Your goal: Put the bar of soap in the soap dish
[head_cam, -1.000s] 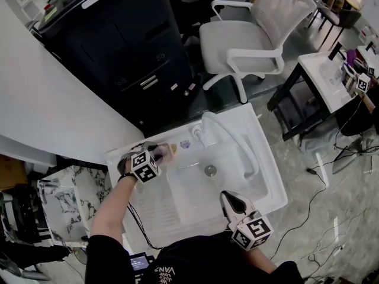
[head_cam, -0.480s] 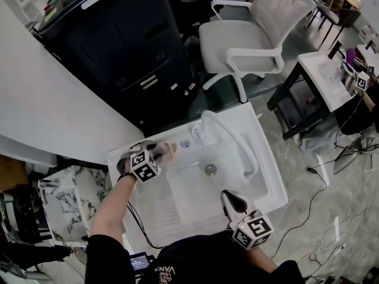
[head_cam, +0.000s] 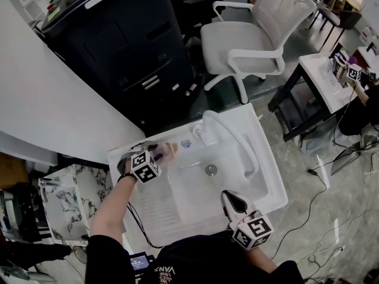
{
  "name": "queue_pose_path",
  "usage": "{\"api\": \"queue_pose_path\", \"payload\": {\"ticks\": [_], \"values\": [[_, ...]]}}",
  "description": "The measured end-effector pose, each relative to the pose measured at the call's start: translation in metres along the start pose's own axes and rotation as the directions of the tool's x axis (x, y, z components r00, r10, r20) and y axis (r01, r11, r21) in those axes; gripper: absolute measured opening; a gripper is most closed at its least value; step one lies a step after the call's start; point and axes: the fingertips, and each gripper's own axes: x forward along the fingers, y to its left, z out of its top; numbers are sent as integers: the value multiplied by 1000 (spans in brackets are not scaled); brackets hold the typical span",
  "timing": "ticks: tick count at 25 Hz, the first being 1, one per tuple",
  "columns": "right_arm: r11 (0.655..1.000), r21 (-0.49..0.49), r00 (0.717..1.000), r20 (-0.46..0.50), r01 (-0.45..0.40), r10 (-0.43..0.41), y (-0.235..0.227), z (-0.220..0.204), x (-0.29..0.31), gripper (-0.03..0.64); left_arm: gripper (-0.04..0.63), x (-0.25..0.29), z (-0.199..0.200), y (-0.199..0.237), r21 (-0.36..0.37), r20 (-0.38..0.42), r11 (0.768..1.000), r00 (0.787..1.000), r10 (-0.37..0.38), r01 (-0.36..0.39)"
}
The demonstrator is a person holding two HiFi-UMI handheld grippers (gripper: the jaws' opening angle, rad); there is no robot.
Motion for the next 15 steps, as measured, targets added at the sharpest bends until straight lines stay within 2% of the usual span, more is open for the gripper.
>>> {"api": "queue_pose_path", "payload": {"ticks": [15], "values": [[1000, -7, 1000, 3, -12, 12, 7, -1, -1, -5, 209, -8, 2, -3, -3, 20, 1000, 999, 25, -25]]}}
